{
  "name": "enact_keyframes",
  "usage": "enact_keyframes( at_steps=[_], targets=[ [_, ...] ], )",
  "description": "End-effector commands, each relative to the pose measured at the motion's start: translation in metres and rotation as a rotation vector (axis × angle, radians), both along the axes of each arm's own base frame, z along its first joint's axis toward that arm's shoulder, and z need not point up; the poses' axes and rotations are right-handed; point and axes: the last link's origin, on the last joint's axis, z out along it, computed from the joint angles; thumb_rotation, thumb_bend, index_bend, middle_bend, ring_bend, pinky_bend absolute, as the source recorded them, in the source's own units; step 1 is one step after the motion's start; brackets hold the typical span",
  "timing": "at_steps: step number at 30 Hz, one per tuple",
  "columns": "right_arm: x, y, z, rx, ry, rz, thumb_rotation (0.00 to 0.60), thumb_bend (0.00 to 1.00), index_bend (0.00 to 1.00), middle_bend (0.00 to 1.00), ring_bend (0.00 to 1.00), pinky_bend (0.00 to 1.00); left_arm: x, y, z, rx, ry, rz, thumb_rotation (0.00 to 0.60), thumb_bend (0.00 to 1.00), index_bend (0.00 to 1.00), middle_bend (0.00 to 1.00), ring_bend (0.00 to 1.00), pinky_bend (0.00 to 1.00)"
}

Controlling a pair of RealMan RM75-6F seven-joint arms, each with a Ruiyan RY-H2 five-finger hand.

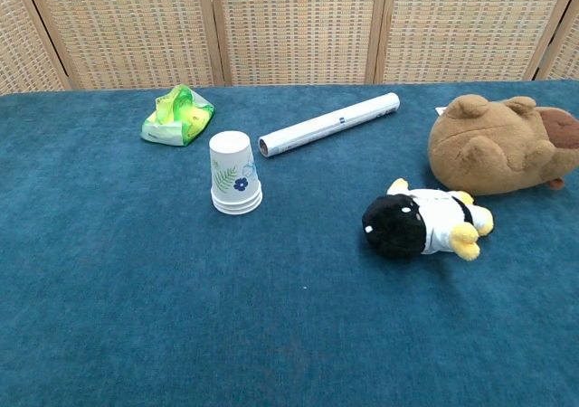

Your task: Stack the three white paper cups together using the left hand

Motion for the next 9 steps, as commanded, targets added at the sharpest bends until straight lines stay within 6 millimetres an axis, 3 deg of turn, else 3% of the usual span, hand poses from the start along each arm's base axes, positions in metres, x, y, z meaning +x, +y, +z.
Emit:
enact_keyframes(
  at_steps=[1, 6, 9],
  targets=[
    [0.002, 0.001, 0.0, 0.0, 0.001, 0.006, 0.6, 0.0, 0.0, 0.0, 0.0, 0.0, -0.044, -0.035, 0.014, 0.055, 0.044, 0.083, 0.6, 0.18, 0.0, 0.0, 0.0, 0.0],
    [0.005, 0.004, 0.002, -0.007, -0.002, 0.023, 0.6, 0.0, 0.0, 0.0, 0.0, 0.0, -0.094, -0.091, 0.011, 0.117, 0.093, 0.244, 0.6, 0.18, 0.0, 0.0, 0.0, 0.0],
    [0.009, 0.005, 0.002, -0.009, 0.001, 0.034, 0.6, 0.0, 0.0, 0.0, 0.0, 0.0, -0.095, -0.1, 0.005, 0.109, 0.086, 0.238, 0.6, 0.18, 0.0, 0.0, 0.0, 0.0]
  ],
)
